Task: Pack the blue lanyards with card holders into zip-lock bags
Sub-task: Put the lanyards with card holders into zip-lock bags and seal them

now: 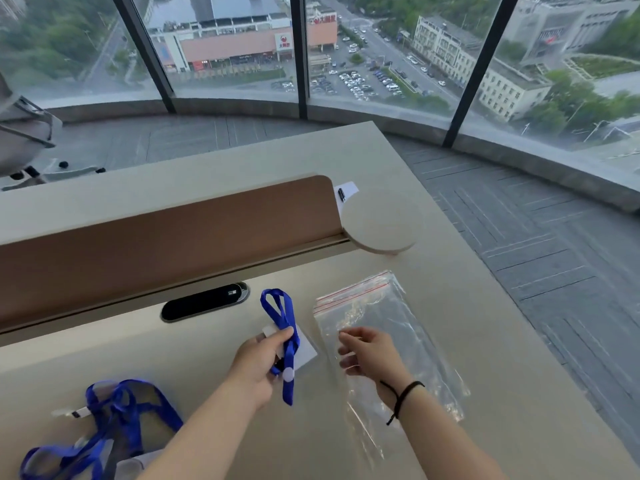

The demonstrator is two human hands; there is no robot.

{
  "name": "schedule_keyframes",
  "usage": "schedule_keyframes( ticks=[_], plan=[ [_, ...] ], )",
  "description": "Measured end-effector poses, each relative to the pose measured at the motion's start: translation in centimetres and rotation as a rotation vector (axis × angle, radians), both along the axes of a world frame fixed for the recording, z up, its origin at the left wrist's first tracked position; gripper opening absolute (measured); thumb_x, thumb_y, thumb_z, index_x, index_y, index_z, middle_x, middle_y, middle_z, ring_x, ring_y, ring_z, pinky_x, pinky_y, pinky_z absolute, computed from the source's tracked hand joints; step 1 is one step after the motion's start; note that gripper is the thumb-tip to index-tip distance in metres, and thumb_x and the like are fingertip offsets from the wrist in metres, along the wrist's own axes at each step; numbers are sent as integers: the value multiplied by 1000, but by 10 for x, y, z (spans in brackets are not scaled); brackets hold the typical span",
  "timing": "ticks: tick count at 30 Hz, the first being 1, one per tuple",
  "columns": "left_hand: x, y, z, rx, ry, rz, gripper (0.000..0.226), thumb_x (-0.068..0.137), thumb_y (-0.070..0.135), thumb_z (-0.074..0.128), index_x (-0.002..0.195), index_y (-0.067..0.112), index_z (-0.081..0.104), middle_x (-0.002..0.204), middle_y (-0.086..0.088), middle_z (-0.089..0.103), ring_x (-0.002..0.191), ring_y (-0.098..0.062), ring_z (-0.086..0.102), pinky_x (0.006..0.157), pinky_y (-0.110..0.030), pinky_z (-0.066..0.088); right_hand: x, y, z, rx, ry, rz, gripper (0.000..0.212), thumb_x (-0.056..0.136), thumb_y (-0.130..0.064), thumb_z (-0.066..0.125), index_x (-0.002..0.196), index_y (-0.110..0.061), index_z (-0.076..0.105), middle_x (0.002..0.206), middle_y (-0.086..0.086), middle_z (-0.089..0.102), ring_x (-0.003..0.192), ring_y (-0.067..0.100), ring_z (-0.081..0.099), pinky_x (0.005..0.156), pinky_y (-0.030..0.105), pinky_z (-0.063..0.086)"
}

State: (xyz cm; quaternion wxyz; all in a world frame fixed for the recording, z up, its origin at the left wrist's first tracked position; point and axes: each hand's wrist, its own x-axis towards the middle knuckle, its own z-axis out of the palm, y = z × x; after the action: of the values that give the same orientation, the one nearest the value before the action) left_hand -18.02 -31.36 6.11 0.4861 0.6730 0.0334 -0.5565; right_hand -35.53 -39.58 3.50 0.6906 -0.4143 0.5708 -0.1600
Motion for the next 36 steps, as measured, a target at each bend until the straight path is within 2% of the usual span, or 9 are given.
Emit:
schedule_keyframes(
  ticks=[6, 9, 11, 13, 16, 20, 25, 30, 36],
  plan=[
    [4, -19, -22, -8, 15, 88, 8, 92, 10, 67, 99, 12, 68, 60, 2, 68, 62, -14, 58, 56, -26, 41, -16, -88, -52, -301, 405, 129, 31, 92, -26, 62, 122, -25, 56, 79, 4, 67, 59, 18, 61, 49, 24, 44],
    [9, -21, -27, 21, -12, 93, 10, 92, 10, 67, 101, 11, 67, 67, -1, 65, 60, -14, 57, 54, -25, 41, -3, -110, -61, -461, 488, 403, 48, 91, -23, 61, 134, -35, 45, 72, -1, 61, 68, 21, 63, 60, 28, 49],
    [16, -25, -30, 36, -5, 113, 12, 92, 10, 67, 104, 11, 67, 73, -4, 64, 66, -17, 56, 60, -27, 41, 6, -119, -65, -544, 582, 613, 56, 88, -21, 58, 139, -36, 40, 84, -1, 64, 79, 21, 61, 70, 31, 52],
    [23, -29, -33, 42, 16, 126, 14, 91, 11, 67, 105, 10, 68, 79, -6, 65, 72, -19, 58, 65, -29, 43, 13, -126, -69, -561, 623, 688, 55, 85, -17, 52, 135, -36, 42, 98, 2, 67, 84, 21, 62, 74, 34, 55],
    [29, -34, -39, 46, 15, 134, 15, 90, 13, 69, 105, 9, 70, 85, -8, 66, 76, -20, 59, 67, -30, 45, 16, -130, -73, -559, 677, 709, 40, 84, -15, 47, 120, -30, 54, 98, 1, 67, 83, 22, 65, 77, 35, 57],
    [30, -39, -43, 34, 13, 150, 14, 90, 12, 69, 104, 10, 70, 83, -6, 66, 73, -19, 60, 66, -29, 45, 14, -125, -77, -617, 698, 705, 14, 90, -27, 49, 98, -21, 59, 88, 1, 68, 75, 23, 65, 71, 33, 55],
    [32, -31, -44, 11, 19, 101, 27, 85, 15, 74, 111, 8, 69, 96, -11, 65, 86, -24, 59, 75, -32, 45, 19, -105, -68, -601, 579, 714, 29, 91, -51, 58, 91, -22, 62, 91, 0, 69, 81, 20, 63, 70, 32, 52],
    [40, -8, -32, -10, 65, 70, 27, 85, 18, 75, 109, 9, 67, 100, -13, 61, 94, -26, 55, 77, -34, 43, 37, -63, -50, -676, 544, 765, 26, 93, -48, 55, 90, -23, 63, 91, 1, 70, 84, 22, 63, 74, 34, 55],
    [50, 42, -15, -53, 161, 170, 36, 91, 17, 69, 124, 4, 67, 107, -11, 71, 98, -25, 65, 84, -33, 51, 72, 9, -33, -745, 496, 877, 23, 93, -47, 54, 93, -26, 63, 90, 1, 68, 80, 22, 64, 73, 38, 58]
  ],
)
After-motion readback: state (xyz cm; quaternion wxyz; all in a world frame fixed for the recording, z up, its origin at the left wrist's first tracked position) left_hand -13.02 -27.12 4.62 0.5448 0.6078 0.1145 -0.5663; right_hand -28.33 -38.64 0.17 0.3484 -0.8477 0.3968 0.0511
